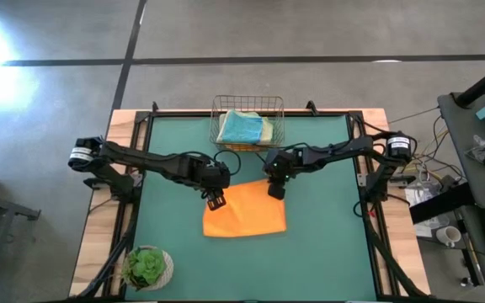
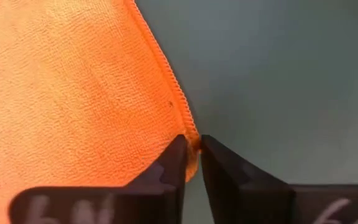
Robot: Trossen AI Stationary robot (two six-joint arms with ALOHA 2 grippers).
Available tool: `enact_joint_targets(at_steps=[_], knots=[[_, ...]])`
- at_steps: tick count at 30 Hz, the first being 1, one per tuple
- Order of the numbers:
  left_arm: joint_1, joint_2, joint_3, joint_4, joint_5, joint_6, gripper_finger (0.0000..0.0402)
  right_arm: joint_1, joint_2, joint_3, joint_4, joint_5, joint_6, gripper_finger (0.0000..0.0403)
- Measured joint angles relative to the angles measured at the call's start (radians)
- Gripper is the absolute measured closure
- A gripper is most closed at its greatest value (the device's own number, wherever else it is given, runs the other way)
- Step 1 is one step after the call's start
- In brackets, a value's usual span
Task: Fold microfiber towels
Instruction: Fold the orange microfiber towel
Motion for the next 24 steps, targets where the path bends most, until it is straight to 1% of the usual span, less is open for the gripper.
enact_joint_targets(at_steps=[2,4,8,18,21,24], knots=[[0.0,0.0,0.0,0.0,0.0,0.0,0.021,0.0,0.0,0.0,0.0,-0.003,0.014,0.0385],[0.0,0.0,0.0,0.0,0.0,0.0,0.021,0.0,0.0,0.0,-0.004,-0.009,0.036,0.0392],[0.0,0.0,0.0,0.0,0.0,0.0,0.021,0.004,-0.022,0.006,-0.069,-0.011,0.079,0.0394],[0.0,0.0,0.0,0.005,-0.009,-0.001,0.021,0.028,-0.166,0.018,-0.319,-0.003,0.212,0.0394],[0.002,0.0,-0.001,0.01,-0.033,0.002,0.021,0.032,-0.161,0.017,-0.325,0.003,0.227,0.0394],[0.002,0.0,-0.001,0.018,-0.063,0.022,0.021,0.034,-0.126,0.016,-0.318,0.034,0.241,0.0394]])
